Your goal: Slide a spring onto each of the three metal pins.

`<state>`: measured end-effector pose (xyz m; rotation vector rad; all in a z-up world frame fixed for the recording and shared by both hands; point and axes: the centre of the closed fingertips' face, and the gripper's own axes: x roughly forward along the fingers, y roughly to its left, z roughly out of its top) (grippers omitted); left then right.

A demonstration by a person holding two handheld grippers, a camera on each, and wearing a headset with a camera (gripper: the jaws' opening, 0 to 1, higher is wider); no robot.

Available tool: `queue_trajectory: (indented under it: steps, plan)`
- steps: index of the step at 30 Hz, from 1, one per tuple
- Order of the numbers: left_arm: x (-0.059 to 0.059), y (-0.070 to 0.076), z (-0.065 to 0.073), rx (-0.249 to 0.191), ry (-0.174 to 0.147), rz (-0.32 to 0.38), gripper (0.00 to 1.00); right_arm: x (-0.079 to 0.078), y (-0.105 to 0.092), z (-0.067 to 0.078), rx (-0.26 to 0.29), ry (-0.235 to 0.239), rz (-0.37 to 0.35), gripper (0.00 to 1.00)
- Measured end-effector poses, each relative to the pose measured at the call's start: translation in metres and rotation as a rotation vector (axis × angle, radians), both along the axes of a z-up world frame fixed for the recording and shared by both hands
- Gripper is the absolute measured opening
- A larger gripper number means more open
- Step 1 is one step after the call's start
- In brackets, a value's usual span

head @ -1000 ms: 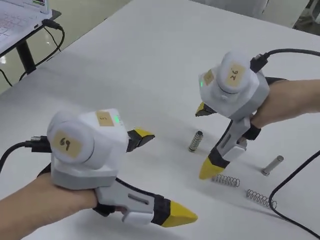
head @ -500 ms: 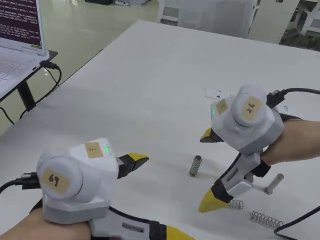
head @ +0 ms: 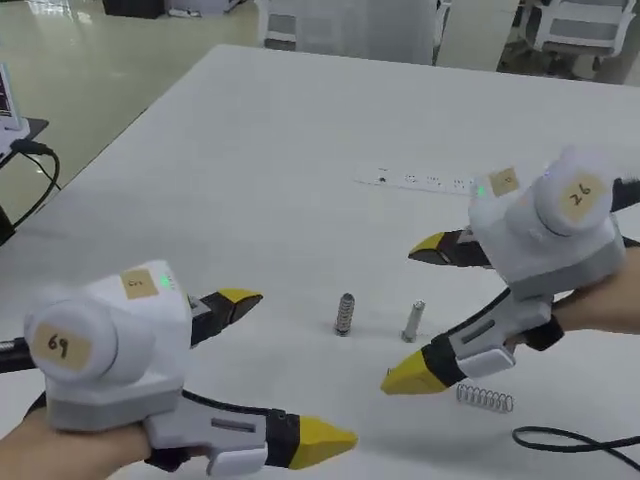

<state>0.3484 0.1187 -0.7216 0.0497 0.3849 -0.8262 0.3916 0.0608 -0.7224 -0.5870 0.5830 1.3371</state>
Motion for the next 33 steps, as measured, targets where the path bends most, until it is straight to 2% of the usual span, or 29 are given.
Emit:
queue_trajectory:
  steps: [2, 7, 12, 18, 27, 33]
  plan:
    - [0.0, -0.002, 0.001, -0.002, -0.002, -0.003, 0.98, -0.002, -0.004, 0.003, 0.026, -0.026, -0.016, 0.91]
    - [-0.001, -0.003, 0.002, -0.001, -0.005, -0.009, 0.97, -0.01, -0.014, 0.006, 0.081, -0.028, -0.079, 0.92]
    - [-0.001, -0.005, 0.002, 0.002, -0.005, -0.015, 0.97, -0.015, -0.028, 0.006, 0.091, -0.03, -0.118, 0.92]
    - [0.001, -0.01, 0.003, -0.003, -0.013, -0.034, 0.97, -0.017, -0.052, 0.01, 0.134, -0.021, -0.21, 0.9]
    - [0.002, -0.023, 0.004, 0.009, -0.022, -0.086, 0.96, -0.024, -0.099, 0.005, 0.136, -0.015, -0.336, 0.89]
    - [0.004, -0.032, -0.001, 0.021, -0.014, -0.125, 0.96, -0.032, -0.121, 0.004, 0.13, -0.013, -0.382, 0.88]
